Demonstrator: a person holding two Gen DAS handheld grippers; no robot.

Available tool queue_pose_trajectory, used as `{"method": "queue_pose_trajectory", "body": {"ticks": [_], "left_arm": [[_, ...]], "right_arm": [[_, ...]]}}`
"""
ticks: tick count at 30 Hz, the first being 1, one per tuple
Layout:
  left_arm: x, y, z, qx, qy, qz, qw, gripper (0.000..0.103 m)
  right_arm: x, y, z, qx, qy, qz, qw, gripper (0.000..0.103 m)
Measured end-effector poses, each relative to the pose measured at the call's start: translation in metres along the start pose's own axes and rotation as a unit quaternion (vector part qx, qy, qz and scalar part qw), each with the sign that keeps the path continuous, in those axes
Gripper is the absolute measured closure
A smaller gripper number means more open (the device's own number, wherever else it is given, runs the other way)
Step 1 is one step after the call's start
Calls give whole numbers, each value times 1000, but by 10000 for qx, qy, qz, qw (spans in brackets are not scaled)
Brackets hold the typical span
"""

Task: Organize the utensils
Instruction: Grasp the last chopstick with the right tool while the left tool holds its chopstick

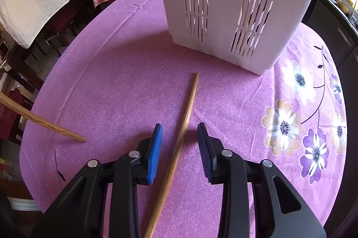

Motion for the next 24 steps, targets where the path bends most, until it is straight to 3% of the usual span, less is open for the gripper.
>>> {"method": "queue_pose_trajectory", "body": {"ticks": [5, 14, 24], "left_arm": [[0, -1, -1, -9, -3, -2, 10000, 97], [0, 0, -1, 37, -11, -8, 10000, 97], [1, 0, -1, 36, 26, -8, 10000, 97]], "right_arm": [[2, 0, -3, -66, -169, 20, 9998, 92], [-7, 1, 0, 19, 39, 205, 9998, 96], [-124, 1, -4, -106, 268, 1529, 9878, 96]]}}
Point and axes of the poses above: each gripper's, at about its wrist camera, not at the fingertips, and x roughly the way its jaws point, z to its right, y to its top, the point moved 4 cm from there along x, roughly the way its jaws point, and after that the axes turned 13 degrees about y, right-handed, at the moved point
